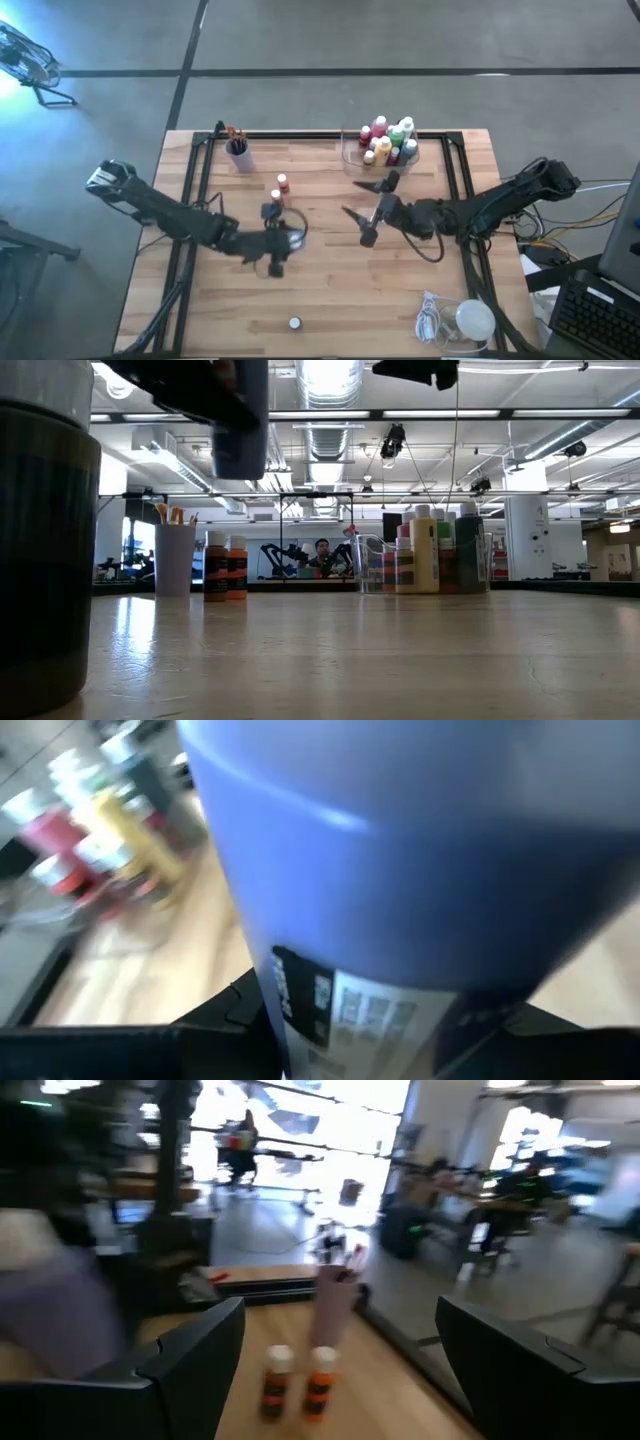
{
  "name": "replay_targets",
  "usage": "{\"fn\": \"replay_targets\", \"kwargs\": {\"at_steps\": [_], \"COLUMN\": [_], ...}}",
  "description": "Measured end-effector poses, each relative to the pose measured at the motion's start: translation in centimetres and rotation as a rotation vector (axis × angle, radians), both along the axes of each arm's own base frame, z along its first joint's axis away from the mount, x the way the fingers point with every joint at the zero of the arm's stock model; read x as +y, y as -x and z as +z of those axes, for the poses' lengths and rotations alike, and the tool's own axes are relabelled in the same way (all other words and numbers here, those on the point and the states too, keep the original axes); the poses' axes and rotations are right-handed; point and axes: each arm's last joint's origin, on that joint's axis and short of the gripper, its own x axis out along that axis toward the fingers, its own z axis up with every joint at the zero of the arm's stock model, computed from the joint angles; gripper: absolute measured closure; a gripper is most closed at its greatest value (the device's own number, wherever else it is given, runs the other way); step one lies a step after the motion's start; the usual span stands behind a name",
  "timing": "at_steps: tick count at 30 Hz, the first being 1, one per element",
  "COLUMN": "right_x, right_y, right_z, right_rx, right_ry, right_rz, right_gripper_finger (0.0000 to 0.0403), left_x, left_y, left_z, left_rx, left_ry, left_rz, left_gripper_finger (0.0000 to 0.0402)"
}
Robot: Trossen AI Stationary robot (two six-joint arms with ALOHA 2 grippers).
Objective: Pick & Place Paint Supplies
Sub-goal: Put the blue paint bottle into the transparent bin
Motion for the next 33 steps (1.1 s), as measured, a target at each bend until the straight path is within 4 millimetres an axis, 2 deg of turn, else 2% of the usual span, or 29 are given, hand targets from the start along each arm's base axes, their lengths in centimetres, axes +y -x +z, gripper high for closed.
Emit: {"fn": "replay_targets", "kwargs": {"at_steps": [4, 9, 15, 23, 27, 33], "right_x": [0.3, 0.4, 0.8, 0.9, 0.8, 0.6], "right_y": [-0.3, -0.4, -0.9, -1.6, -2.1, -2.4], "right_z": [0.4, 0.8, 2.7, 5.1, 5.6, 5.5], "right_rx": [0.03, 0.038, 0.184, 0.265, 0.298, 0.356], "right_ry": [-0.025, -0.014, -0.029, -0.032, -0.041, -0.04], "right_rz": [0.109, 0.125, 0.221, 0.246, 0.297, 0.288], "right_gripper_finger": [0.0072, 0.0081, 0.0094, 0.011, 0.0113, 0.0098], "left_x": [2.9, 5.6, 7.7, 8.7, 8.5, 8.1], "left_y": [-0.9, -1.4, -1.7, -2.6, -4.1, -6.5], "left_z": [0.4, 1.5, 4.7, 8.0, 8.9, 9.9], "left_rx": [0.034, 0.109, 0.199, 0.471, 0.599, 0.719], "left_ry": [-0.001, 0.045, 0.089, 0.172, 0.173, 0.199], "left_rz": [0.105, 0.132, 0.195, 0.228, 0.234, 0.154], "left_gripper_finger": [0.0219, 0.0219, 0.0219, 0.0219, 0.0219, 0.0219]}}
